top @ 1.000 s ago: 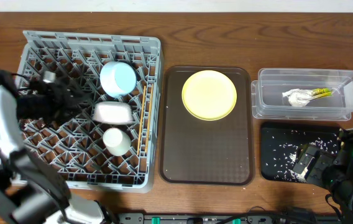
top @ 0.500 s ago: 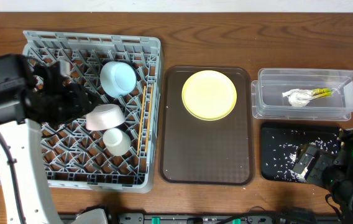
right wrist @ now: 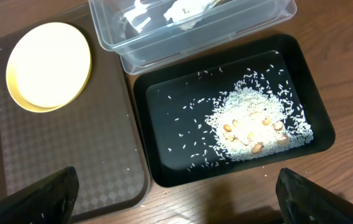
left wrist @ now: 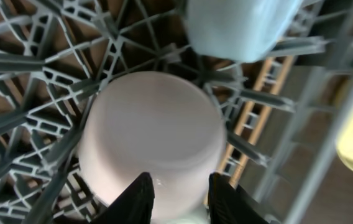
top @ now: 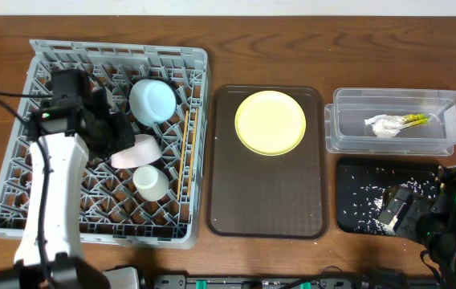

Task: Sort waste into correct bins and load items into the dishwasher
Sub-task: 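Lower the pink bowl into the rack and open the left gripper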

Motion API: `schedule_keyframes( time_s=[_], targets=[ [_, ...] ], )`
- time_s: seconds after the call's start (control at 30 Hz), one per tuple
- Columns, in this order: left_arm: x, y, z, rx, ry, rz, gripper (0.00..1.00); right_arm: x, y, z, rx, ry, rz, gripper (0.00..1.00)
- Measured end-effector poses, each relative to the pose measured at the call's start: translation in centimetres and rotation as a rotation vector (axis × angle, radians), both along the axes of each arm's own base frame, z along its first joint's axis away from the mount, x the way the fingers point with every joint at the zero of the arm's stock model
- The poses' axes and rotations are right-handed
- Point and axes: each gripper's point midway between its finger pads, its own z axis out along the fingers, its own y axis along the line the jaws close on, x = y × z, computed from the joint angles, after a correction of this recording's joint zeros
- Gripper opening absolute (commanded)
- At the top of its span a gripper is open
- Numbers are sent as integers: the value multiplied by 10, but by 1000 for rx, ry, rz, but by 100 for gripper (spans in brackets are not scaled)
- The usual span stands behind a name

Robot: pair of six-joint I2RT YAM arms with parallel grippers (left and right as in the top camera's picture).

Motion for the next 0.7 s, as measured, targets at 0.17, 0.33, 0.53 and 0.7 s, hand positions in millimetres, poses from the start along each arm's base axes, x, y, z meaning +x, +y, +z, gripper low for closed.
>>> schedule_keyframes(
  time_s=[0.17,0.33,0.53,0.7],
  targets=[
    [-5,4,-19,8,71,19,26,0,0,0,0,0,0,99],
    [-20,1,-22,-3,134,30,26,0,0,0,0,0,0,99],
    [-25,0,-24,-10,162,41,26,0,0,0,0,0,0,99],
    [-22,-8,-9,-59,109,53,42,0,0,0,0,0,0,99]
  ],
)
